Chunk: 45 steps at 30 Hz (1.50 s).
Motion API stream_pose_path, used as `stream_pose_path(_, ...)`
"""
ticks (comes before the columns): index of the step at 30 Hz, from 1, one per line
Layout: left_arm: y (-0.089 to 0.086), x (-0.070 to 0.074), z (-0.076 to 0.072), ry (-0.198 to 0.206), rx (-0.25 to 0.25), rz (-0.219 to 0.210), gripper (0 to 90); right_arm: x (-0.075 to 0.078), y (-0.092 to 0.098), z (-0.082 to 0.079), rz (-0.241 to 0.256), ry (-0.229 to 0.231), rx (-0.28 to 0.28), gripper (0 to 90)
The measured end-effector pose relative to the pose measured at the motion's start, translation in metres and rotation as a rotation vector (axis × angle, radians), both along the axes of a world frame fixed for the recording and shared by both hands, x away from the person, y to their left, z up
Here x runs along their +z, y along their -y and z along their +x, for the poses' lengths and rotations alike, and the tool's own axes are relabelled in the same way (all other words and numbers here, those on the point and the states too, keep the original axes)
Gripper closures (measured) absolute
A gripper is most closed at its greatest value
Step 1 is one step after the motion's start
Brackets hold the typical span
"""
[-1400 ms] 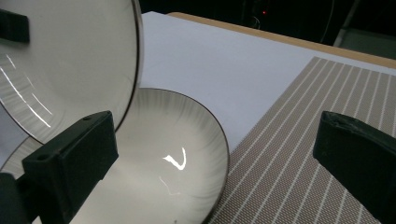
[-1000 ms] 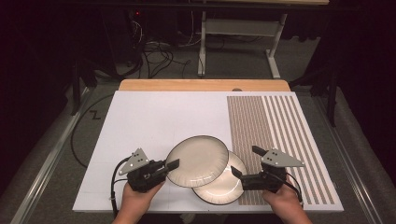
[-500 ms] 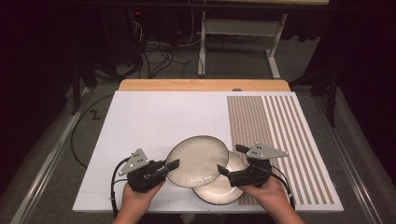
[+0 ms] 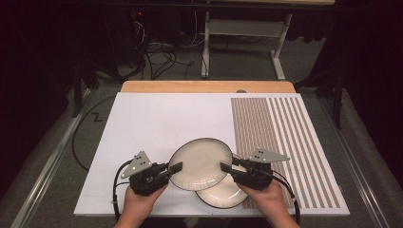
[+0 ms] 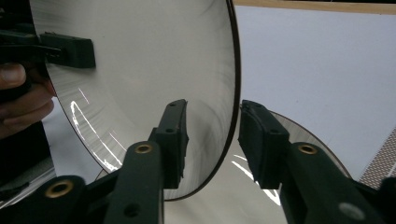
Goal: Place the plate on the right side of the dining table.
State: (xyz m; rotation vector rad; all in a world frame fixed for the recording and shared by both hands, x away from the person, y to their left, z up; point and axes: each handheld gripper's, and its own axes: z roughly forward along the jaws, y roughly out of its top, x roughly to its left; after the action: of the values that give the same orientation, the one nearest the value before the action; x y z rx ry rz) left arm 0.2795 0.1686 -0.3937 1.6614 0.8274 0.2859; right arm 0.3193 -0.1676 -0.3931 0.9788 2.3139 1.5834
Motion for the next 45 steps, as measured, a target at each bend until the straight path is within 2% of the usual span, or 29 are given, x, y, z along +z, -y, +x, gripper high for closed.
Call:
stream_pose_path(5, 0.0, 0.0, 0.0, -0.004, 0.001, -0.002, 79.6, -0.001, -0.001, 0.001, 0.02, -0.021, -0.013, 76.0)
stream_pose_path(10, -0.002, -0.001, 0.001, -0.018, -0.006, -0.018, 79.9, 0.0, 0.001, 0.001, 0.028, -0.026, -0.027, 82.9)
stream_pose_path(18, -0.005, -0.004, 0.005, -0.084, -0.015, -0.075, 80.5, 0.002, 0.003, 0.001, 0.055, -0.067, -0.021, 85.2)
stream_pose_path(20, -0.005, -0.004, 0.005, -0.088, -0.014, -0.08, 80.5, 0.003, 0.004, 0.001, 0.054, -0.072, -0.021, 85.4)
stream_pose_path(24, -0.003, -0.002, 0.004, -0.09, -0.012, -0.1, 80.4, 0.008, 0.006, -0.001, 0.066, -0.063, -0.021, 85.7)
stream_pose_path(28, 0.004, 0.0, 0.006, -0.107, -0.004, -0.111, 80.1, 0.013, 0.009, -0.003, 0.039, -0.035, -0.03, 85.3)
stream_pose_path(39, 0.025, 0.009, 0.017, -0.135, -0.023, -0.086, 79.4, 0.021, 0.03, -0.003, 0.037, -0.021, -0.063, 85.3)
stream_pose_path(45, 0.043, 0.017, 0.033, -0.177, -0.058, -0.059, 79.1, 0.025, 0.047, 0.0, 0.033, -0.027, -0.105, 85.1)
